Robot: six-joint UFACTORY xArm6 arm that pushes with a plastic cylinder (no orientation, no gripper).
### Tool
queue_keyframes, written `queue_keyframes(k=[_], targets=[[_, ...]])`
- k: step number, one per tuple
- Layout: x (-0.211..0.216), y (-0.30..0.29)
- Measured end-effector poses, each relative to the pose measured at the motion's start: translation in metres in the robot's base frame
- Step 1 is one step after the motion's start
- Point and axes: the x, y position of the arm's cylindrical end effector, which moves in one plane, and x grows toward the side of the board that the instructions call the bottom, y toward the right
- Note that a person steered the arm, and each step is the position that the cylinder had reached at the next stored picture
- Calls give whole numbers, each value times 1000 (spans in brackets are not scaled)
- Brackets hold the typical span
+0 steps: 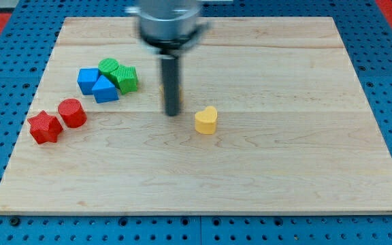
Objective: Slide yellow heart towards center right
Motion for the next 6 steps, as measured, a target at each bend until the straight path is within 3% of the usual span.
queue_keyframes(k=[2, 3, 5, 6], targets=[[52, 50], [11, 105], [-12, 246], [-16, 196]])
